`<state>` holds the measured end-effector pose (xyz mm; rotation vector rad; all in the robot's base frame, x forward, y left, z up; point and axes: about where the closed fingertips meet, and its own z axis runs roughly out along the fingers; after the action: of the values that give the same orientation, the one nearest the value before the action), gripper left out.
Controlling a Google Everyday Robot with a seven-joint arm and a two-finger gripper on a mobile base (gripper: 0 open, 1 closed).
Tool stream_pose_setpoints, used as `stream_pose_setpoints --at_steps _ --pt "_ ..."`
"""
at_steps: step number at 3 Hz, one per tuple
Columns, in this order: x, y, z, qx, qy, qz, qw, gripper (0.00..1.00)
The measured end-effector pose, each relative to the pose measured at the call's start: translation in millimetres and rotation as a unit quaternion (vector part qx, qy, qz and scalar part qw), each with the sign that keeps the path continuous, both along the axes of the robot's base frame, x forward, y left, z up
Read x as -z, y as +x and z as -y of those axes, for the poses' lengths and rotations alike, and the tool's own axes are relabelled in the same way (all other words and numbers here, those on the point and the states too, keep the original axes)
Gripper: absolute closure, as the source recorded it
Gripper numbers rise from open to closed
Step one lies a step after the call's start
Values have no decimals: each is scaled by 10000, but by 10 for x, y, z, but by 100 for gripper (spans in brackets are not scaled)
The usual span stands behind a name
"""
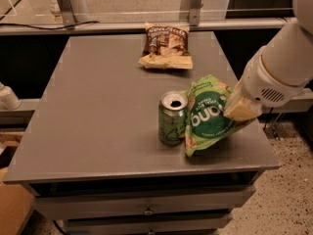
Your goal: Move green rice chip bag near green can
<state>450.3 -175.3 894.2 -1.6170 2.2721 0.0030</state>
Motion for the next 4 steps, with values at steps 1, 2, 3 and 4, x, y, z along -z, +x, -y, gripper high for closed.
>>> stream_pose_setpoints --at_steps 1,2,3,4 --pt "41 -56 -54 -89 91 -101 9999 84" --pt "62 -84 -93 -157 141 -164 9996 60" --pt "70 -104 -116 -202 167 -204 9994 36" --pt "68 -106 -126 -231 177 -221 9993 13"
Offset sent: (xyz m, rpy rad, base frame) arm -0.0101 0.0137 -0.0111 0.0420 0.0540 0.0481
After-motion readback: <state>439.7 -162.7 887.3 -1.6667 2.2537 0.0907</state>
